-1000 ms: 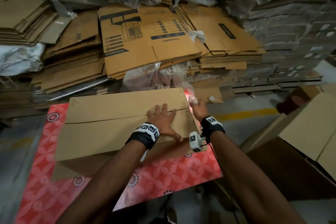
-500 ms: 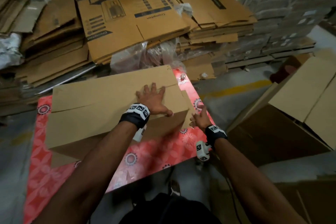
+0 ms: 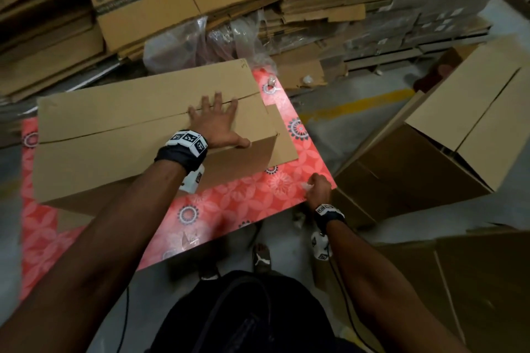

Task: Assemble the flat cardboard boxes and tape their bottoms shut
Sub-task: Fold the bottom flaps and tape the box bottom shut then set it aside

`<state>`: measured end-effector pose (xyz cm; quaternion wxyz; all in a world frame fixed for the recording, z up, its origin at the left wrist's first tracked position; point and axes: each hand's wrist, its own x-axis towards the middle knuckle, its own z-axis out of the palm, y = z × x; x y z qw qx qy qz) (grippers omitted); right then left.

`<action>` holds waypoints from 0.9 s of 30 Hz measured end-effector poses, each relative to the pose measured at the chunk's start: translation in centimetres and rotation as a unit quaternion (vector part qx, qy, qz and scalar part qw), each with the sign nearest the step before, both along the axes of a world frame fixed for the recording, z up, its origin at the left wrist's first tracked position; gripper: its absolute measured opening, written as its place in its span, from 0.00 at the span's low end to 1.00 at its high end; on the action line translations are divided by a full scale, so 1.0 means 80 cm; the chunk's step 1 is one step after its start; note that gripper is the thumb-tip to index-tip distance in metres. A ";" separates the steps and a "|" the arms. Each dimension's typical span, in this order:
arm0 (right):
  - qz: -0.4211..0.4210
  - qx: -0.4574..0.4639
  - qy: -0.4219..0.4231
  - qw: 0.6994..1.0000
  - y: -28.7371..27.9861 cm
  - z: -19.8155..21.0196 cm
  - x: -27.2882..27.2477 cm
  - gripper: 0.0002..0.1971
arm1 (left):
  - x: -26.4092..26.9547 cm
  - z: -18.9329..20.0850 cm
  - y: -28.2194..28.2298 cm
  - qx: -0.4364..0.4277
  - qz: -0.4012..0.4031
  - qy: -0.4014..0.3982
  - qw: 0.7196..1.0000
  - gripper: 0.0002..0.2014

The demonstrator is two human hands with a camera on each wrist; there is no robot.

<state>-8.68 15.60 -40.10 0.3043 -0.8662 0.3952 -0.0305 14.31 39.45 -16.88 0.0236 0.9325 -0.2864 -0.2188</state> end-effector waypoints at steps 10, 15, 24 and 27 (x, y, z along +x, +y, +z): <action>-0.067 0.104 0.007 0.992 -0.018 0.046 -0.010 0.13 | 0.001 -0.002 0.001 -0.014 0.001 0.007 1.000 0.65; -0.113 0.141 -0.084 0.980 -0.004 0.076 -0.006 0.13 | 0.000 0.004 0.002 -0.027 0.013 0.014 0.999 0.66; 0.029 0.191 -0.276 0.941 0.065 0.174 0.121 0.05 | -0.004 0.030 0.013 -0.035 -0.024 -0.006 0.999 0.64; 0.088 0.142 -0.313 0.935 0.088 0.216 0.164 0.08 | -0.009 0.033 0.032 -0.023 -0.050 -0.004 0.998 0.65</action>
